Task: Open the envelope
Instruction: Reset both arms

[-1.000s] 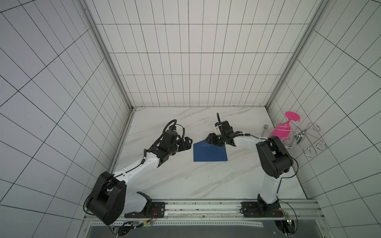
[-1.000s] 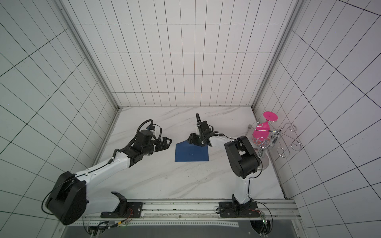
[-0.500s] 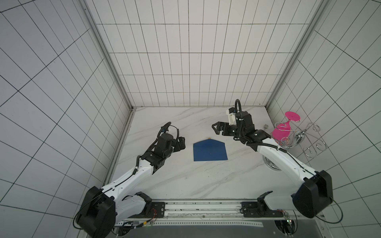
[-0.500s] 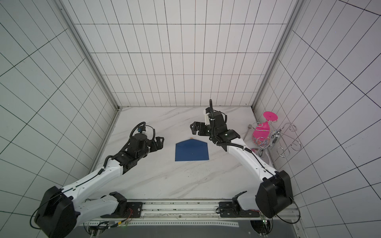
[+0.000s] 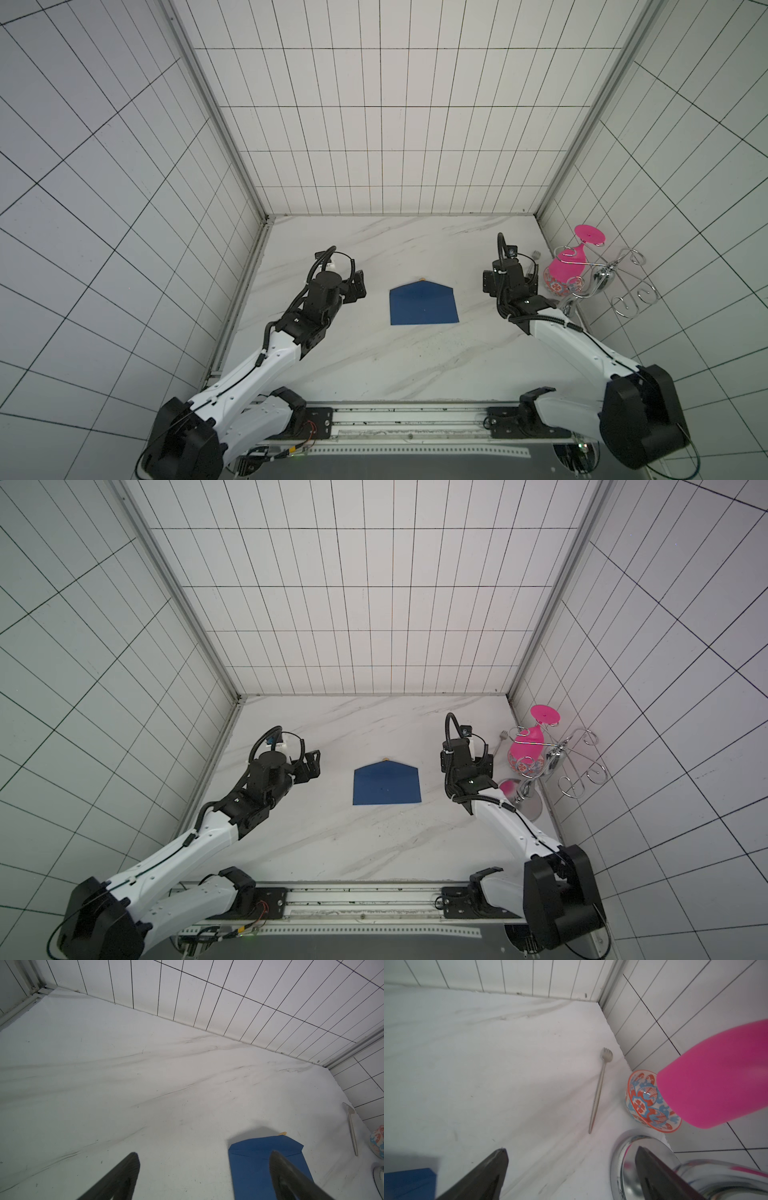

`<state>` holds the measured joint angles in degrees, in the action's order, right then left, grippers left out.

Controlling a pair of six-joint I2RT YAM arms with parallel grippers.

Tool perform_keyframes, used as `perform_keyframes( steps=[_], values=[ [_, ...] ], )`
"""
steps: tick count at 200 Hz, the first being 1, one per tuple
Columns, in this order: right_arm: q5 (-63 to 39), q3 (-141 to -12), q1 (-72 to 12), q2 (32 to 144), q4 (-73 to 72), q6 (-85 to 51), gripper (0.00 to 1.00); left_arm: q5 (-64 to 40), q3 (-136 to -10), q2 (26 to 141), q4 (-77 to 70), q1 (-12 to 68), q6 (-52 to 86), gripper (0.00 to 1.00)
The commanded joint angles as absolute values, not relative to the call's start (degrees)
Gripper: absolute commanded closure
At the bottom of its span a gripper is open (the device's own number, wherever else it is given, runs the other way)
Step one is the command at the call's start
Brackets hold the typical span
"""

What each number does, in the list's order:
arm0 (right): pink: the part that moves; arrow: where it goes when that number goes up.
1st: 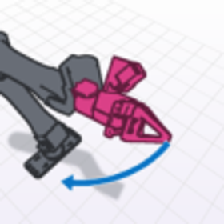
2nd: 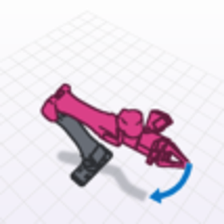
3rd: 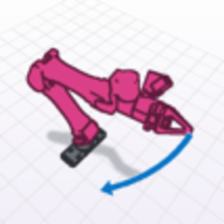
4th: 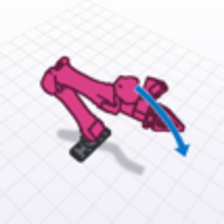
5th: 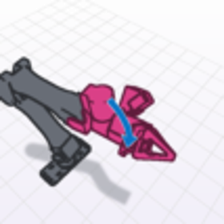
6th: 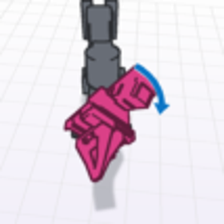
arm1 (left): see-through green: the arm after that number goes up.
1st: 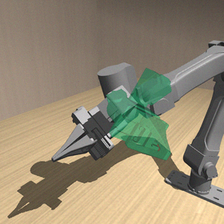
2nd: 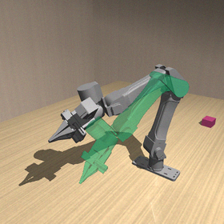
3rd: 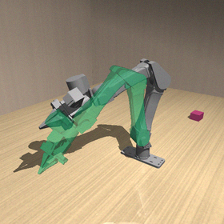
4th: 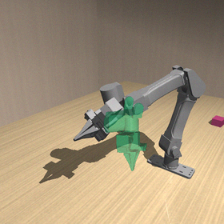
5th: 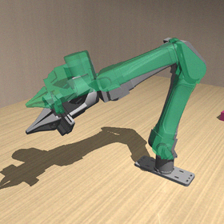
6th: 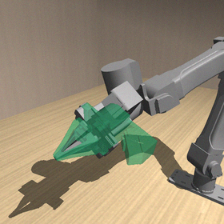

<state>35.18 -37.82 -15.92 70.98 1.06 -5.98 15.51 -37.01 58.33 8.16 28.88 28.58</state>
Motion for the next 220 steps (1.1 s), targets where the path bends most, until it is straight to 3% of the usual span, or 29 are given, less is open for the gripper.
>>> perform_keyframes(
  steps=[1,26,55,73,89,105,118,167,203,220],
  values=[
    [36.3,-32.0,-13.5,74.8,-18.7,-0.3,0.01,18.0,-34.0,57.0,5.2,29.2,26.4,0.02],
    [31.3,-28.1,-10.4,81.0,-31.8,-0.4,0.01,20.5,-31.2,56.1,1.6,29.2,23.5,0.02],
    [25.7,-26.9,-5.6,81.9,-37.3,-2.7,0.01,21.3,-30.2,55.0,1.0,29.1,22.3,0.02],
    [15.9,-22.3,1.3,84.3,-47.7,-7.9,0.01,22.6,-30.2,55.2,0.4,29.2,22.2,0.02],
    [11.7,-22.2,1.2,83.7,-46.3,-6.5,0.01,24.0,-30.4,55.5,-0.6,29.1,21.1,0.02],
    [9.3,-20.4,1.2,89.9,-58.0,-4.8,0.01,26.4,-30.5,56.1,-2.8,29.2,18.8,0.02],
    [5.0,-23.0,1.1,86.2,-46.9,-3.1,0.01,28.6,-30.4,56.6,-5.4,29.1,15.9,0.02],
    [0.5,-24.7,1.1,88.2,-46.5,-1.0,0.01,37.7,-21.5,62.5,-30.7,26.1,-7.0,0.01],
    [0.3,-24.9,1.2,88.4,-46.5,-1.1,0.01,28.2,-15.9,70.3,-42.3,13.6,1.1,0.02],
    [0.4,-24.9,1.3,88.4,-46.5,-1.2,0.01,24.8,-13.3,75.7,-54.4,9.2,2.9,0.01]
  ],
)
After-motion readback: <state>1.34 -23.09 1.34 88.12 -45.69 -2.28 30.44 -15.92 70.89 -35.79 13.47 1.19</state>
